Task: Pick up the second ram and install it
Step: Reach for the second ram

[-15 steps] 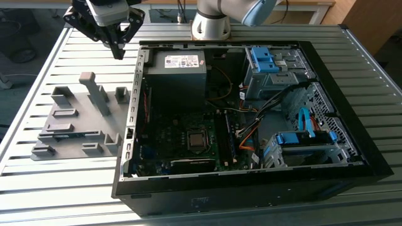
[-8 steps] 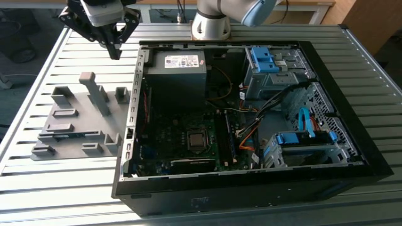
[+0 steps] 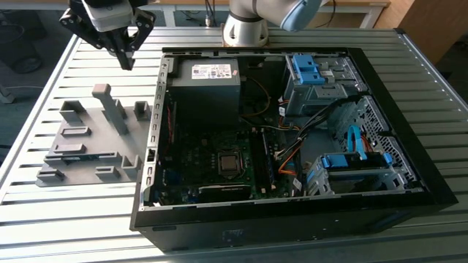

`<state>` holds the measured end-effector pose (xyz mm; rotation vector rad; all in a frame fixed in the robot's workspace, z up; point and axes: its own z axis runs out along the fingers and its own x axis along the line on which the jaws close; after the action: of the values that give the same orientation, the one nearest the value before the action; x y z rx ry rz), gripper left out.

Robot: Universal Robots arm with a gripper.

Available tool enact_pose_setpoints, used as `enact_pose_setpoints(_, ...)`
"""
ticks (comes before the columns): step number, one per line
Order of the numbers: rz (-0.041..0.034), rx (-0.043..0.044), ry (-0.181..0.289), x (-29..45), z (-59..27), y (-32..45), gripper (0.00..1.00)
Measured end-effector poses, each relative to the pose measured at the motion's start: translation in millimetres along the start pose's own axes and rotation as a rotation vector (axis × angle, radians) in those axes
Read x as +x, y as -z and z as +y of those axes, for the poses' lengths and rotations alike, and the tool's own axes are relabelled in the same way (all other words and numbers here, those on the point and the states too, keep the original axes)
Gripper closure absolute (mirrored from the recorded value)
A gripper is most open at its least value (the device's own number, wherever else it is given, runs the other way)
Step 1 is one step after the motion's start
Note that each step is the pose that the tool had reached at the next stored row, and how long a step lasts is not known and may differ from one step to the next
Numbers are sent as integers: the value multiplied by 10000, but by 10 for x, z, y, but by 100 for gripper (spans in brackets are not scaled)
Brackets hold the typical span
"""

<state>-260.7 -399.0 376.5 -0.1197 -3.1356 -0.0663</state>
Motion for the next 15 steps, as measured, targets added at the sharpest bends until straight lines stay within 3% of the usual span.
enact_pose_setpoints(10, 8, 2, 3, 172, -134, -15, 89)
enact_pose_setpoints(15, 10, 1, 9, 328, -172, -24, 89)
